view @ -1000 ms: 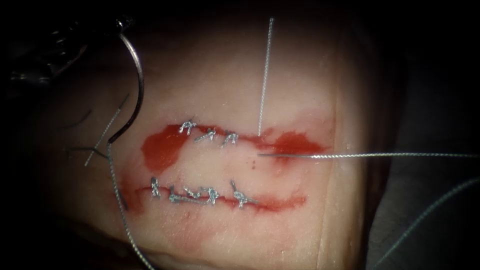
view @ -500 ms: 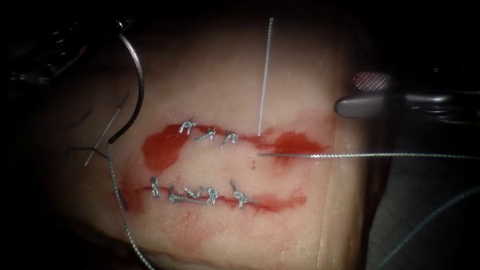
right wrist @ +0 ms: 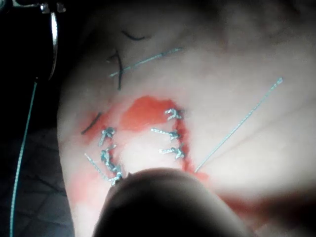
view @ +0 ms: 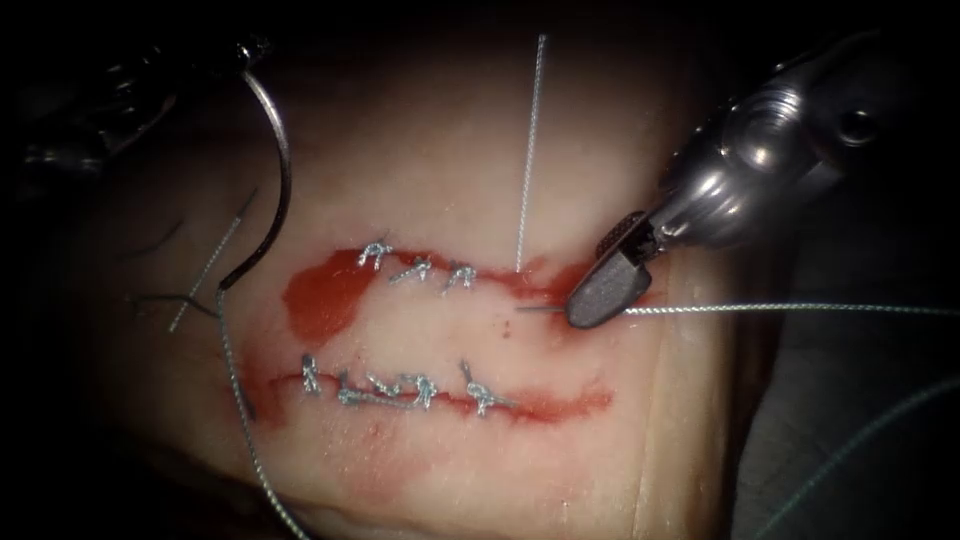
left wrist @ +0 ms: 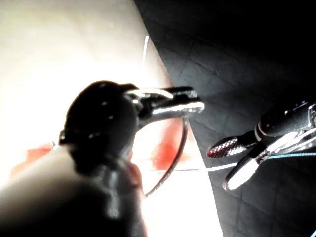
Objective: Wound Closure
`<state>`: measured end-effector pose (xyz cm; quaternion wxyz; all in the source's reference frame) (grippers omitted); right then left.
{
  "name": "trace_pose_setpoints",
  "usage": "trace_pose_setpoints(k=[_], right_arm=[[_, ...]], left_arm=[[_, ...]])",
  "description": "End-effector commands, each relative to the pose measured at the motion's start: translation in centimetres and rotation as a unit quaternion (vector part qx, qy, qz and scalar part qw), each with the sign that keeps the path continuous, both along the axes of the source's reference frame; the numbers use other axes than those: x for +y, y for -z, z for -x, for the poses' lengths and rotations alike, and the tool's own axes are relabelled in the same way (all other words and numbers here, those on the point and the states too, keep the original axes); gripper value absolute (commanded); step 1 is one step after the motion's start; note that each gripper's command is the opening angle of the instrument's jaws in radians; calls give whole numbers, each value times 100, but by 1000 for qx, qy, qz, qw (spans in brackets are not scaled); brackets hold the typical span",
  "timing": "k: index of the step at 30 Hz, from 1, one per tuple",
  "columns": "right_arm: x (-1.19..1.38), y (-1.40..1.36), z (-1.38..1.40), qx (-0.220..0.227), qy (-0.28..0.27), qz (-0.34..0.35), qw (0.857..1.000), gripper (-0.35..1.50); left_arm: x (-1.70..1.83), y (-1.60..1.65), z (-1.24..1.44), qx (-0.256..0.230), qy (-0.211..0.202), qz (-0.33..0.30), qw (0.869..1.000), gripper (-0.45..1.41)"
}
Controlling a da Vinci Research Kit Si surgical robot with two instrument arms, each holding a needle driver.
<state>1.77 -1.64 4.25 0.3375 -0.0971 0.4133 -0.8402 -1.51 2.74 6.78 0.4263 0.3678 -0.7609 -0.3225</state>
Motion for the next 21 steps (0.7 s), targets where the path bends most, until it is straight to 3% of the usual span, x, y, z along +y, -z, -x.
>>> trace_pose_setpoints(k=[1, 7, 21], right_arm=[[2, -9, -18, -5, 3, 2, 1000, 94], [6, -28, -30, -50, 40, -17, 998, 98], [4, -49, -24, -92, 101, -16, 990, 89]], left_arm=[[2, -5, 5, -1, 0, 1, 1000, -45], [2, -5, 6, 2, -2, 1, 1000, -45], [1, -4, 7, 2, -1, 1, 1000, -45]])
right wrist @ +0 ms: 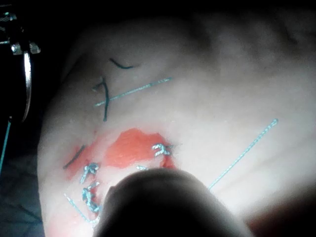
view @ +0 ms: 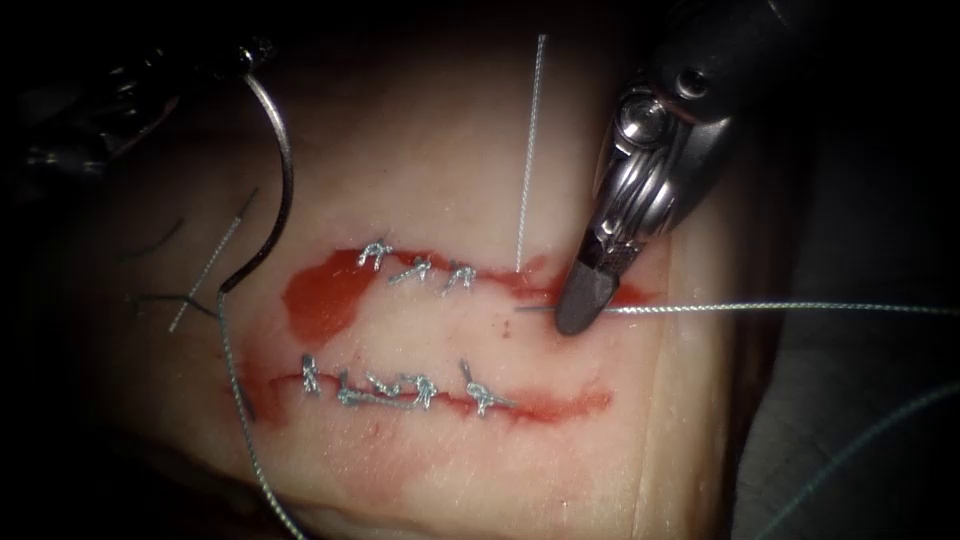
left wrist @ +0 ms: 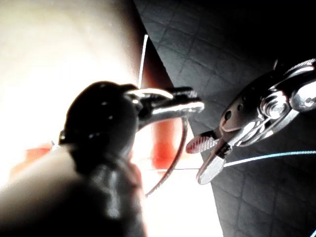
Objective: Wound Closure
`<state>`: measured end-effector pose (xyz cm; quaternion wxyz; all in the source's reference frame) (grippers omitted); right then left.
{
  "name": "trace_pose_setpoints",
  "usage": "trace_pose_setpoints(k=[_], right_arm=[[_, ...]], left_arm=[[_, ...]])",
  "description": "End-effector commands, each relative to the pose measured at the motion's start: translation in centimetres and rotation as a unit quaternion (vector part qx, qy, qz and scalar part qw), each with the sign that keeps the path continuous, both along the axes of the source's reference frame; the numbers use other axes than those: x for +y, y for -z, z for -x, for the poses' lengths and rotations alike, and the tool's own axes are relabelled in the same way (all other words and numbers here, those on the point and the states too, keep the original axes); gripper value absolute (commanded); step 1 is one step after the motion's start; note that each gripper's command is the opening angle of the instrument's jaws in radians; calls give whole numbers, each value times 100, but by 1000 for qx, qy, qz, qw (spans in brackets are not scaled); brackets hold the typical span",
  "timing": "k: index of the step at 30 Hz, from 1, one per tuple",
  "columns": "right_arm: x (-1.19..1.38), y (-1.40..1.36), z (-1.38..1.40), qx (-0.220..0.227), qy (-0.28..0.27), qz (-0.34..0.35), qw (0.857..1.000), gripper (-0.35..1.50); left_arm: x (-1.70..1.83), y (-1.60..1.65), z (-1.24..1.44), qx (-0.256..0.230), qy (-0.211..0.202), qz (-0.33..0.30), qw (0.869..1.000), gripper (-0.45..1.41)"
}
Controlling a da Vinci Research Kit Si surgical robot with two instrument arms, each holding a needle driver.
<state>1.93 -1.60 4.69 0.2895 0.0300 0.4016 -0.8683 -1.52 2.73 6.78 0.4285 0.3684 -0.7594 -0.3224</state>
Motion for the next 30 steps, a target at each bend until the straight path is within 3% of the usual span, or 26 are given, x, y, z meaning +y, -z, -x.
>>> trace_pose_setpoints(k=[1, 4, 7, 8, 16, 30], right_arm=[[-3, -6, -8, 0, 3, 1, 1000, 86], [-9, -9, -6, -6, 13, 1, 1000, 66], [-14, -13, -3, -7, 17, 4, 1000, -18], [-16, -14, -2, -6, 18, 5, 1000, -35], [-17, -12, 12, -6, 23, 3, 1000, -35], [-32, 8, 65, -23, 21, -6, 1000, -35]], left_arm=[[2, -5, 5, 0, 0, 1, 1000, -45], [2, -5, 5, 0, 0, 1, 1000, -45], [2, -5, 5, 0, 0, 1, 1000, -45], [2, -5, 5, 0, 0, 1, 1000, -45], [1, -6, 6, 2, -1, 2, 1000, -45], [1, -8, 8, 8, -4, 3, 1000, -45]])
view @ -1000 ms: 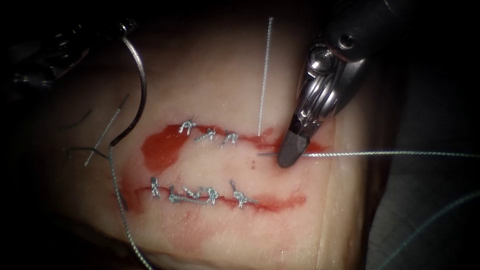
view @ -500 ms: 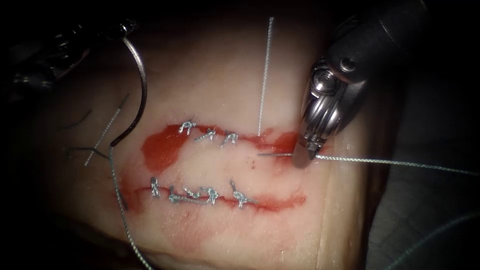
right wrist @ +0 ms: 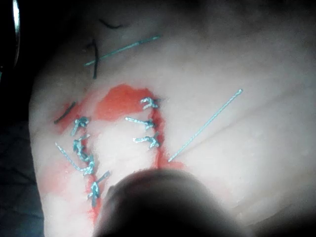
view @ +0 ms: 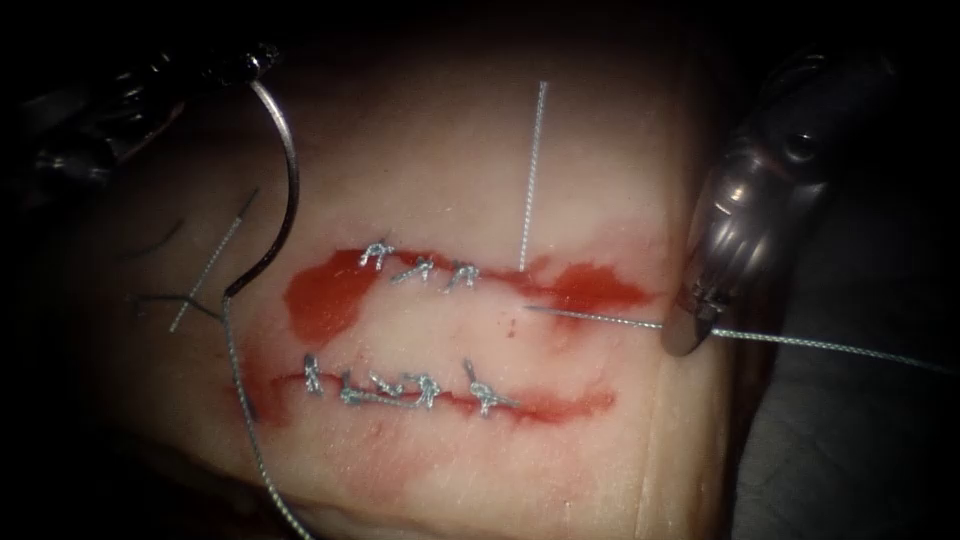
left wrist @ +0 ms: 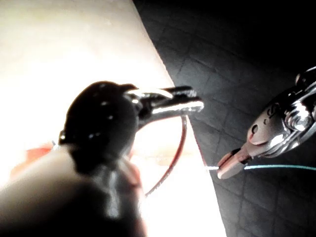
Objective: Wound Closure
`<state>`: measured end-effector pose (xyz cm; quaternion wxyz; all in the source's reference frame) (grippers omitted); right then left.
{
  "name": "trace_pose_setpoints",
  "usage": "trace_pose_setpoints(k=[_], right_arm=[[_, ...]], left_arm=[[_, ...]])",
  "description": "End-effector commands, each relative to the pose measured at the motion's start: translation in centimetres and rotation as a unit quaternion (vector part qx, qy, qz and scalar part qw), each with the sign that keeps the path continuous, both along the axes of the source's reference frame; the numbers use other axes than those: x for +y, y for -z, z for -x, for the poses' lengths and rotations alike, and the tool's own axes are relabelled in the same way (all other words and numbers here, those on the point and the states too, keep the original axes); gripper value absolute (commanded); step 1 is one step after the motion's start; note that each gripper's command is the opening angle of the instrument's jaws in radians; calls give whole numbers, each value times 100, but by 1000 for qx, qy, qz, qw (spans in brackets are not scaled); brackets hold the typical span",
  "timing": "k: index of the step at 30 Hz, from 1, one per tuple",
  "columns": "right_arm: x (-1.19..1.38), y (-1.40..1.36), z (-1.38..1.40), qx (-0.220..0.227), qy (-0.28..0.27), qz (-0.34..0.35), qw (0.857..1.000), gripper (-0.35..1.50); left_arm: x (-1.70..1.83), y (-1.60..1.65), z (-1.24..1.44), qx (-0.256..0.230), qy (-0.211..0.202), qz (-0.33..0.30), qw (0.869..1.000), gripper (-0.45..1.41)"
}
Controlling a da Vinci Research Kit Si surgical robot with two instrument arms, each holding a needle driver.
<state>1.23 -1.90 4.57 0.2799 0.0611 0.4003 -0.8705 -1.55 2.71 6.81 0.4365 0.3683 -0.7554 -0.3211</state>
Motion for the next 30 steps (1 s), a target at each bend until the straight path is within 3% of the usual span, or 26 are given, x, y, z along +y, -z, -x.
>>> trace_pose_setpoints(k=[1, 3, 4, 5, 6, 8, 9, 11, 15, 18, 20, 23, 25, 26, 28, 30], right_arm=[[-2, -3, 0, 0, -4, 1, 1000, -35], [-2, -3, 1, 2, -6, 2, 1000, -35], [-2, -3, 1, 7, -11, 4, 1000, -15], [-1, -3, -1, 20, -9, 7, 1000, 32], [4, -2, -5, 63, -6, 18, 998, 130], [7, 0, -6, 75, -7, 21, 997, 136], [14, 6, -5, 90, -22, 23, 995, 136], [18, 9, -5, 98, -33, 26, 994, 136], [47, 25, -1, 159, -110, 50, 980, 136], [70, 38, 1, 236, -211, 83, 945, 131], [80, 44, 3, 290, -280, 107, 909, 133], [87, 47, 1, 336, -381, 124, 852, 131], [86, 44, -2, 343, -431, 116, 826, 130], [86, 41, -6, 350, -443, 121, 816, 130], [84, 34, -11, 353, -446, 127, 812, 130], [77, 22, -17, 357, -443, 138, 810, 131]], left_arm=[[2, -6, 5, 3, 1, 1, 1000, -45], [2, -7, 6, 3, -1, -2, 1000, -45], [2, -8, 6, 6, 1, -2, 1000, -45], [1, -9, 6, 12, 3, -4, 1000, -45], [1, -12, 6, 27, 5, -6, 1000, -45], [1, -14, 6, 36, 6, -8, 999, -45], [1, -23, 5, 85, 8, -13, 996, -45], [1, -28, 4, 111, 8, -14, 994, -45], [0, -63, -8, 231, 0, 0, 973, -45], [0, -90, -22, 321, -7, 12, 947, -45], [0, -103, -31, 376, -21, 17, 926, -45], [4, -118, -45, 449, -35, 17, 893, -45], [6, -122, -54, 483, -44, 16, 875, -45], [8, -123, -56, 502, -50, 15, 863, -38], [11, -126, -59, 544, -72, 14, 836, 18], [14, -129, -61, 573, -90, 11, 815, 40]])
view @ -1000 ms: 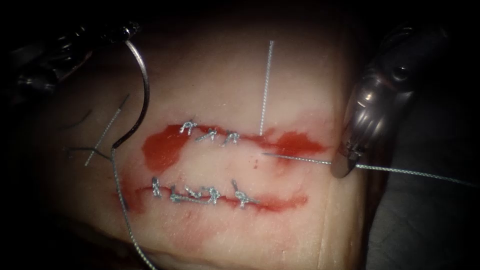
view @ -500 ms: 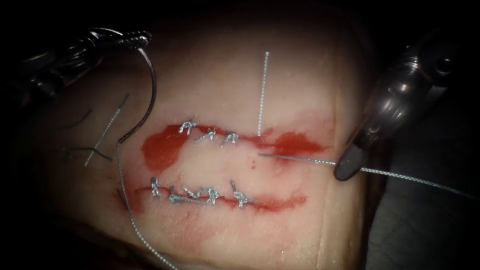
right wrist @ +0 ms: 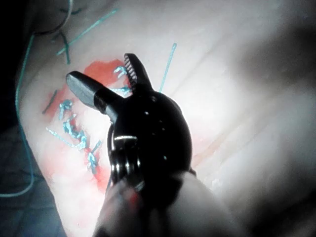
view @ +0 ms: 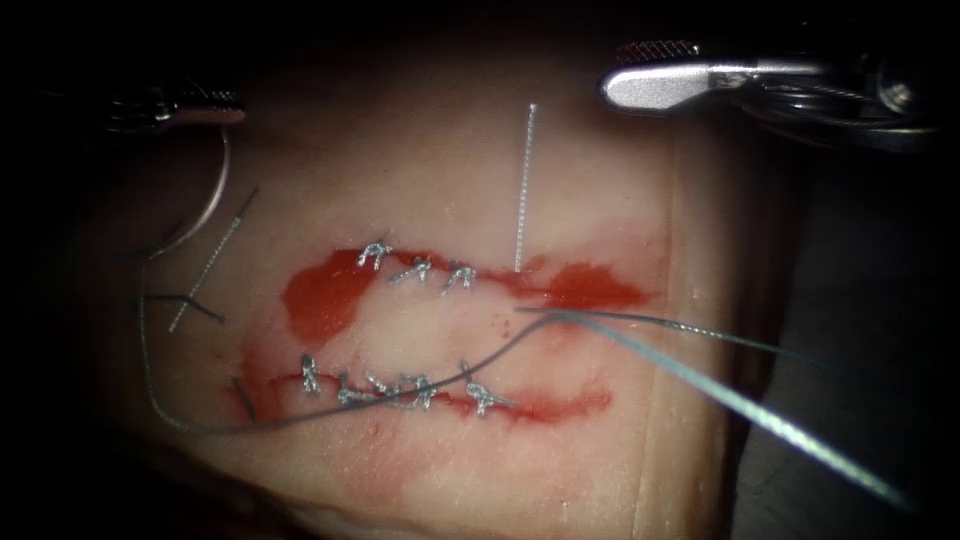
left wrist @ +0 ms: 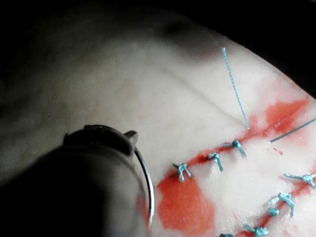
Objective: Wound Closure
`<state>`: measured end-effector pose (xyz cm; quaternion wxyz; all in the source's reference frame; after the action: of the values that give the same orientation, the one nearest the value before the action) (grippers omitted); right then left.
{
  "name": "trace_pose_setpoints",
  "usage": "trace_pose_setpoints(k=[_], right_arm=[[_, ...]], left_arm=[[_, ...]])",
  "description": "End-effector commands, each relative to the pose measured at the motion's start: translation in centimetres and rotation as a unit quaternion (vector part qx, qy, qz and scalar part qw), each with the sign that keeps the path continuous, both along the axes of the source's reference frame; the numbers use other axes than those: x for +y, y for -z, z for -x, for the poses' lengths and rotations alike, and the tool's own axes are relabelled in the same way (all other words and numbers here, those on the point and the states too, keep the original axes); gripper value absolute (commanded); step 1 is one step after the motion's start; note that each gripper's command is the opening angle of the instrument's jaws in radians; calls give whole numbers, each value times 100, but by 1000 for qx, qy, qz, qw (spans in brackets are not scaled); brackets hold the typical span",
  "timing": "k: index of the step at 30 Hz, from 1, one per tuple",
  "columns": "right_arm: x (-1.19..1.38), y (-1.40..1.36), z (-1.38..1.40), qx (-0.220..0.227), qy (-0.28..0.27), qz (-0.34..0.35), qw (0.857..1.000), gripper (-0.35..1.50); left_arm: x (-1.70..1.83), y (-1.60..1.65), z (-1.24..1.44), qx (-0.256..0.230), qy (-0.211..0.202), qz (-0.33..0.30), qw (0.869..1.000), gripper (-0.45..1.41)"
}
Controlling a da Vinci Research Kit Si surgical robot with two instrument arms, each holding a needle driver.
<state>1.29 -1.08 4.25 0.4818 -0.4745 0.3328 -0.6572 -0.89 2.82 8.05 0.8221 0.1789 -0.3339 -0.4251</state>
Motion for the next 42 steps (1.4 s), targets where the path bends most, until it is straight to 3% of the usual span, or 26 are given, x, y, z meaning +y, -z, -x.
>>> trace_pose_setpoints(k=[1, 2, 3, 6, 10, 16, 19, 22, 27, 30, 31, 32, 34, 36, 38, 40, 41, 42], right_arm=[[-14, -24, -18, 1, -3, 16, 1000, 131], [-17, -30, -20, 1, -4, 21, 1000, 131], [-17, -30, -20, 1, -4, 21, 1000, 131], [-25, -53, -26, 19, -30, 47, 998, 136], [-30, -64, -25, 45, -57, 72, 995, 136], [-36, -68, -18, 74, -79, 82, 991, 136], [-33, -63, -10, 79, -80, 79, 990, 136], [-25, -56, 2, 98, -93, 79, 988, 136], [-13, -46, 36, 123, -147, 85, 978, 135], [-9, -45, 47, 129, -148, 80, 977, 131], [-7, -44, 53, 131, -146, 79, 977, 130], [-5, -44, 57, 131, -144, 78, 978, 130], [-4, -46, 63, 131, -138, 76, 979, 128], [-4, -46, 64, 131, -138, 77, 979, 128], [-4, -47, 62, 131, -139, 78, 979, 128], [-5, -48, 60, 130, -140, 79, 978, 128], [-7, -49, 56, 129, -142, 80, 978, 130], [-7, -49, 56, 129, -142, 80, 978, 130]], left_arm=[[6, -8, 3, 16, -8, 5, 1000, 72], [6, -9, 2, 22, -11, 9, 1000, 85], [6, -9, 2, 22, -11, 9, 1000, 85], [6, -11, 5, 43, -54, 43, 997, 122], [3, -7, 11, 49, -55, 45, 996, 134], [4, 5, 19, 28, -53, 41, 997, 134], [4, 26, 28, -7, -49, 31, 998, 121], [-5, 58, 52, -45, -80, 39, 995, 112], [-60, 131, 128, -153, -159, 48, 974, 101], [-84, 154, 147, -183, -142, 9, 973, 91], [-93, 162, 154, -190, -153, 28, 969, 89], [-101, 170, 161, -200, -185, 80, 959, 82], [-123, 189, 185, -230, -251, 215, 915, 72], [-126, 191, 189, -235, -250, 228, 911, 71], [-133, 198, 204, -267, -252, 277, 888, 69], [-140, 200, 218, -311, -254, 326, 856, 69], [-146, 201, 230, -355, -246, 357, 828, 71], [-146, 201, 230, -355, -246, 357, 828, 71]])
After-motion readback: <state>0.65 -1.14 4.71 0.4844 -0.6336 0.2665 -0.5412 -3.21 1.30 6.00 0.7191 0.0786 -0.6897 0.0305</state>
